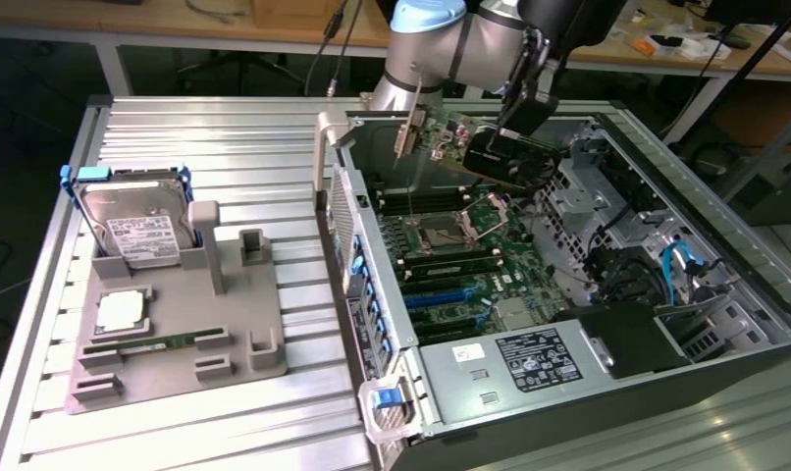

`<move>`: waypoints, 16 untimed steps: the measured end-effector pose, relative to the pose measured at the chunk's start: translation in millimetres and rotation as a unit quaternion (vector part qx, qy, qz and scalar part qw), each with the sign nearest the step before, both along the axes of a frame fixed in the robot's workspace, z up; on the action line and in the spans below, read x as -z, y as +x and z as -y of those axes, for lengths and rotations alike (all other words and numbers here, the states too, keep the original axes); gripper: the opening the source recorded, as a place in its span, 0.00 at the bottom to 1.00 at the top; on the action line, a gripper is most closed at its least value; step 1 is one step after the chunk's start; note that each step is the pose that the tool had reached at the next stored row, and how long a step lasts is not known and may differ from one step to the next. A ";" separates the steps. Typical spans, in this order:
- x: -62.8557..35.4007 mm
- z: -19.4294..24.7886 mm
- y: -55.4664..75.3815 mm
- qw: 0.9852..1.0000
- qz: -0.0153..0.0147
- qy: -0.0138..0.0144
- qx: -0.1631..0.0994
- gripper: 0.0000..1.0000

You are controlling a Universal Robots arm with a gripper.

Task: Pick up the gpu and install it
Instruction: 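Insert the gpu into the slot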

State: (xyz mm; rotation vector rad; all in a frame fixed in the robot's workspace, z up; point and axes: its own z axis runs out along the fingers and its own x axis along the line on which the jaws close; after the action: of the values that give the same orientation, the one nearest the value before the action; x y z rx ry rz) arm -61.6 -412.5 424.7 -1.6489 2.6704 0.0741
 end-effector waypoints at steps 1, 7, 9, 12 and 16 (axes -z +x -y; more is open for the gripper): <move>0.0 -0.1 0.0 1.000 0.000 0.000 -0.003 0.27; 0.1 -1.5 0.1 1.000 0.000 0.000 -0.020 0.27; 0.2 -2.2 0.1 1.000 0.000 0.000 -0.027 0.27; 0.2 -2.9 0.1 0.999 0.000 0.000 -0.034 0.27; 0.2 -3.9 0.1 0.999 0.000 0.000 -0.047 0.27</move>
State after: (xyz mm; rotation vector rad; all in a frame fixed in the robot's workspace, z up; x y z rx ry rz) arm -61.5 -408.6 424.5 -1.7728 2.5925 0.0742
